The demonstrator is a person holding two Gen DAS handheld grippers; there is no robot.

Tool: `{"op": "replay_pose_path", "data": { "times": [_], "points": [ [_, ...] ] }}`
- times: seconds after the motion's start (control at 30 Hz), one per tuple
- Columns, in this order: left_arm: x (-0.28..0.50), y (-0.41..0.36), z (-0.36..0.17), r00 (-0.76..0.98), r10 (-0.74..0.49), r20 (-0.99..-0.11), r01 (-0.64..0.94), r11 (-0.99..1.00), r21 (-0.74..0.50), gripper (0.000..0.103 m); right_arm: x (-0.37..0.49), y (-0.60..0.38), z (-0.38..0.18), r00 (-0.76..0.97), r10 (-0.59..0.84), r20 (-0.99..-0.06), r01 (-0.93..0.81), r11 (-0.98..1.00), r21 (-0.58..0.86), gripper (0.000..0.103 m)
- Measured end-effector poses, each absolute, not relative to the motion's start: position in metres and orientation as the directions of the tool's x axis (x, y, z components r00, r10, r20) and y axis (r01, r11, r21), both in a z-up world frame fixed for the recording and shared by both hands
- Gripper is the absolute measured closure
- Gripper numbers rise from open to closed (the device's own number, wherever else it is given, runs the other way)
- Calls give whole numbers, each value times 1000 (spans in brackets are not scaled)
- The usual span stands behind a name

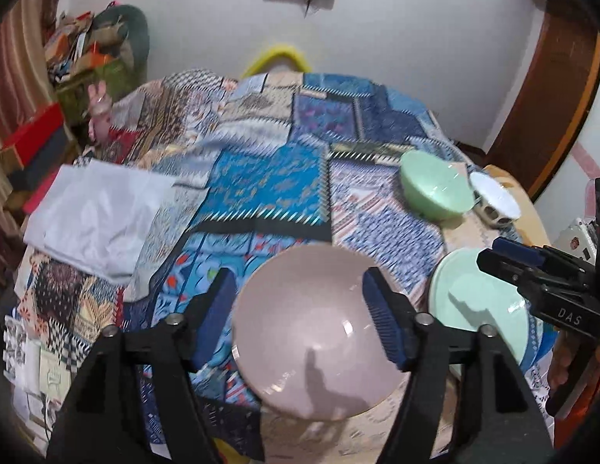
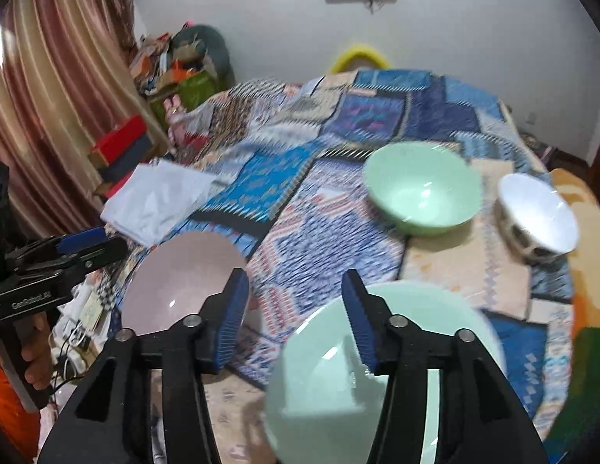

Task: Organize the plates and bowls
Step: 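Lower the pale pink plate onto the cloth and open the left gripper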

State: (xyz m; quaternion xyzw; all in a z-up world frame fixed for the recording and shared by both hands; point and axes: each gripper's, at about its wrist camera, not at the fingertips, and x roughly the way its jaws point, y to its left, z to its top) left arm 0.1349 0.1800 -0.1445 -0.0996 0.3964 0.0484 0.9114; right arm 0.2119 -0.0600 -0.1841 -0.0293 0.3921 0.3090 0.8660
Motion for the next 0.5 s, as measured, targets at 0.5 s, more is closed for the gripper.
{"op": "replay_pose_path", "data": {
  "times": [0.5],
  "points": [
    [201,124,-111,718,-29,-695,-70,991,-115,7,257,-133,-153,642,423,-639,-439,887,146,36]
  ]
}}
